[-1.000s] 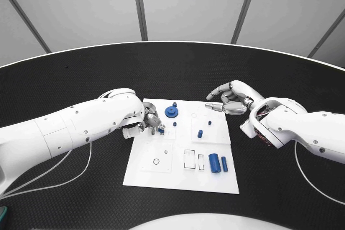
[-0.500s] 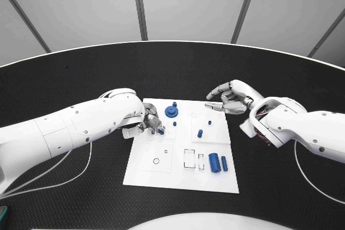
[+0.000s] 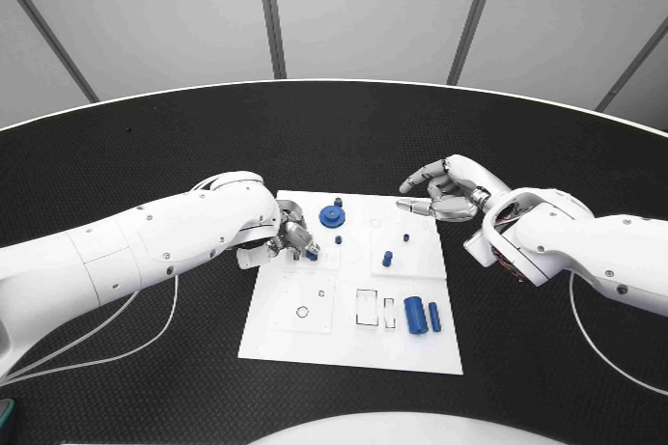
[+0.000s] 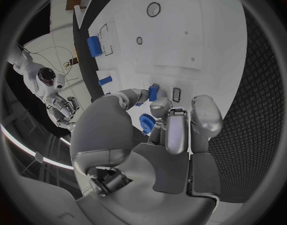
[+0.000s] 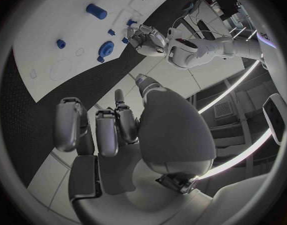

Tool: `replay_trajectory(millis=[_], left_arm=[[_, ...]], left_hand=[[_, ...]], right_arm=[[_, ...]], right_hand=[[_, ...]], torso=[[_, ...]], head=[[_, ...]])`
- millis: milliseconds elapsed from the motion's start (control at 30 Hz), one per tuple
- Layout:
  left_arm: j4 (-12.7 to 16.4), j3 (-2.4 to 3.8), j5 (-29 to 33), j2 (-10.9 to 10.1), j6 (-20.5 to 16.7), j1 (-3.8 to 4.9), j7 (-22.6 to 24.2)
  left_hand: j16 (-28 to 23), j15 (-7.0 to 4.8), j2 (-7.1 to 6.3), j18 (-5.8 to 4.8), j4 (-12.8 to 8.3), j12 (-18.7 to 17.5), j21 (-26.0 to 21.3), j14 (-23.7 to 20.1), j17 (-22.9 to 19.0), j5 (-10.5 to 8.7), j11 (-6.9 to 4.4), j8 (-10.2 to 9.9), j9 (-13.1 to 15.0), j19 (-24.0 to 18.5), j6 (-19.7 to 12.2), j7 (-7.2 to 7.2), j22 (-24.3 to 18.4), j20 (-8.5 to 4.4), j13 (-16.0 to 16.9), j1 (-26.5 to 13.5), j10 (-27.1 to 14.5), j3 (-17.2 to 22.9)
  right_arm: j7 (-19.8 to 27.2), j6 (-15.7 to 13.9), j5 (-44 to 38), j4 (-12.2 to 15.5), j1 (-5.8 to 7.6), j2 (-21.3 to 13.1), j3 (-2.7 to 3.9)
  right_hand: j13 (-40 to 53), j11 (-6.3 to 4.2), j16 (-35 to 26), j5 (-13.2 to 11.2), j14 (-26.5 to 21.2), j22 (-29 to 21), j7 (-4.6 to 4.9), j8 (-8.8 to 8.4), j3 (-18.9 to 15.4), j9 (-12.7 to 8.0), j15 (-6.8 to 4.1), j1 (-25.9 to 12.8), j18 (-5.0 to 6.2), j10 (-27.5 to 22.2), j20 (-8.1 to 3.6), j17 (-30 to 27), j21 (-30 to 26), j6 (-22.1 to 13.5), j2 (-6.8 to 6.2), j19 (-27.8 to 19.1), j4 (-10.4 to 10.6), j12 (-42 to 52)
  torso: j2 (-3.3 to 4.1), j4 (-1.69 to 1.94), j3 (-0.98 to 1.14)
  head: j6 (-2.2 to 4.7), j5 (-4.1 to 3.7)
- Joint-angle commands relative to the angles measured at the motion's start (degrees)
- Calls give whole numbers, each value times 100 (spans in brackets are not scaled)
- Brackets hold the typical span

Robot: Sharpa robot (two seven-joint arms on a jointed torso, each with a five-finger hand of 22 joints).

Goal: Assemble the parts on the task board

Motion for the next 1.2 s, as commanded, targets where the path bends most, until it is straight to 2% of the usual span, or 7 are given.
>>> replay_trajectory(millis=[33,500,800,1200], left_arm=[[0,0,0,2,21,0,-3],[-1,0,0,-11,89,0,-17],[-7,0,0,-2,69,-1,-19],[-19,0,1,26,187,0,-40]], left_hand=[[-30,-35,32,-71,-942,22,17,334,594,58,-6,21,9,-7,30,-10,2,-43,-4,18,36,889],[-31,-44,6,-75,-978,29,30,335,598,201,-15,38,11,4,63,-18,26,-47,-13,14,59,879],[-31,-45,5,-75,-978,28,30,335,598,212,-16,40,12,4,65,-18,25,-48,-17,12,59,878],[-30,-46,2,-79,-980,41,39,336,600,228,-17,43,13,10,69,-20,45,-48,-1,10,70,875]], right_arm=[[-1,1,0,-1,0,0,0],[-4,0,0,0,0,-8,0],[-5,-1,0,2,0,-10,0],[-14,10,0,8,0,-18,0]], right_hand=[[515,-22,-21,30,421,150,-14,36,15,1,-53,37,47,36,-34,722,-22,22,-16,-5,23,20],[515,-22,-21,30,421,150,-14,36,15,1,-53,37,47,36,-34,722,-22,22,-16,-5,23,20],[515,-22,-21,30,421,150,-14,36,15,1,-53,37,47,36,-34,722,-22,22,-16,-5,23,20],[515,-22,-21,30,421,150,-14,36,15,1,-53,37,47,36,-34,722,-22,22,-16,-5,23,20]], torso=[[4,1,-1],[1,6,-3],[6,3,0],[6,5,3]], head=[[-8,-3],[-25,-4],[-22,-3],[-51,-7]])
